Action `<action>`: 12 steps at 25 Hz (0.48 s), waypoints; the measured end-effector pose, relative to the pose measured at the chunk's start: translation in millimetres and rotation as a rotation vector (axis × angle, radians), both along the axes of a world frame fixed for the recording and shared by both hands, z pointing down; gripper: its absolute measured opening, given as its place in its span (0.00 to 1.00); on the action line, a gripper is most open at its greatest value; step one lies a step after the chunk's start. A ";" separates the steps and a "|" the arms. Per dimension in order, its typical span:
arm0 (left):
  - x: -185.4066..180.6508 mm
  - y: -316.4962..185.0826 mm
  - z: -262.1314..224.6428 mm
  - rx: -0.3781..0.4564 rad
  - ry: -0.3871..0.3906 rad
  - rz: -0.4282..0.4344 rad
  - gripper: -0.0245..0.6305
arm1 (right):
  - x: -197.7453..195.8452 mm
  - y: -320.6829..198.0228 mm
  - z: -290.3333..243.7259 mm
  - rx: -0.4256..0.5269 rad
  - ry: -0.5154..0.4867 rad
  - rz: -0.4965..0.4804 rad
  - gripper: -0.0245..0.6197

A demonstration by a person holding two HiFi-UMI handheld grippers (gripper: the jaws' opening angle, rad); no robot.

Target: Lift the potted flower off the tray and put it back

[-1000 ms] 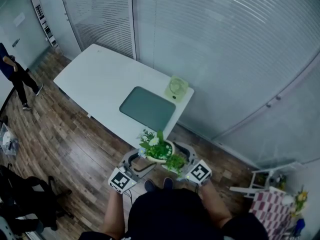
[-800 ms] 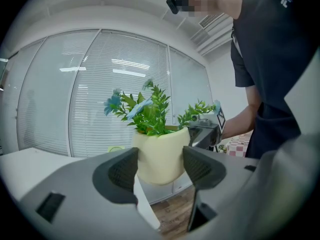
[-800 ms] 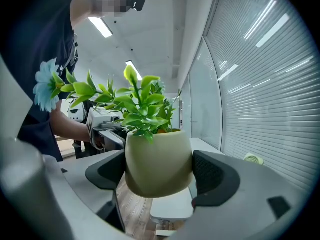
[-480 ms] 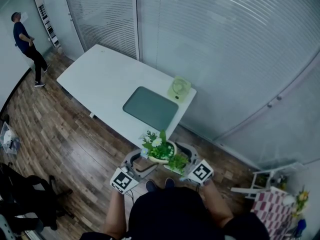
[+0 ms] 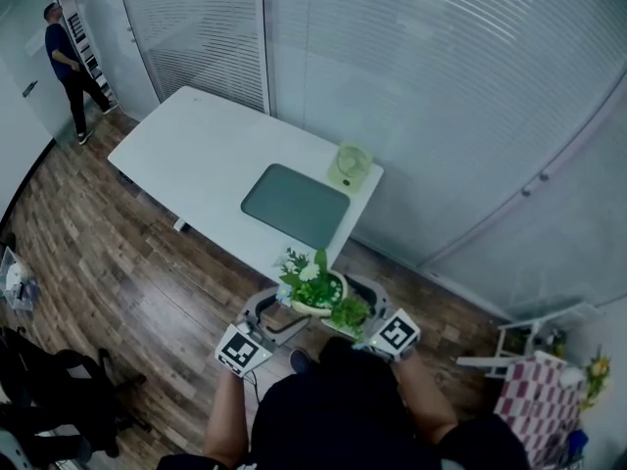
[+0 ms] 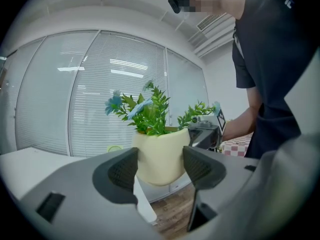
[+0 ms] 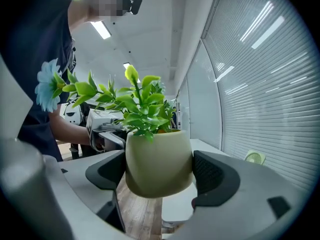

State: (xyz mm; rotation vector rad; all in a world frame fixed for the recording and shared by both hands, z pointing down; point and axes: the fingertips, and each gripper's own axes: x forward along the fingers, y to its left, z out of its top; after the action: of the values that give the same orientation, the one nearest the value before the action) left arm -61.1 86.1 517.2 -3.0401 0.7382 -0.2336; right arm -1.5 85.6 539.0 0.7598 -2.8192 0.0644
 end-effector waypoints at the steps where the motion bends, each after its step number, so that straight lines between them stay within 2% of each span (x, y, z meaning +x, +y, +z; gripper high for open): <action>1: 0.2 -0.4 -1.8 -0.003 0.005 0.003 0.46 | 0.4 -0.3 -1.5 -0.007 -0.017 0.008 0.64; 4: 1.8 -3.9 -5.3 -0.010 0.011 0.020 0.46 | 2.2 -3.4 -6.1 -0.024 -0.058 0.030 0.64; 9: 4.8 -18.2 -2.0 0.003 -0.027 0.041 0.46 | 6.0 -16.8 -0.8 -0.012 -0.021 0.036 0.64; 12: 5.3 -24.5 -0.1 -0.014 -0.017 0.037 0.46 | 6.8 -23.1 2.3 -0.016 -0.039 0.037 0.64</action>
State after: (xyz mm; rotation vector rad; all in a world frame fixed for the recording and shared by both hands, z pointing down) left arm -55.8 61.5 517.1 -3.0575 0.6823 -0.2657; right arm 5.3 62.6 541.3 0.8153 -2.8381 0.1090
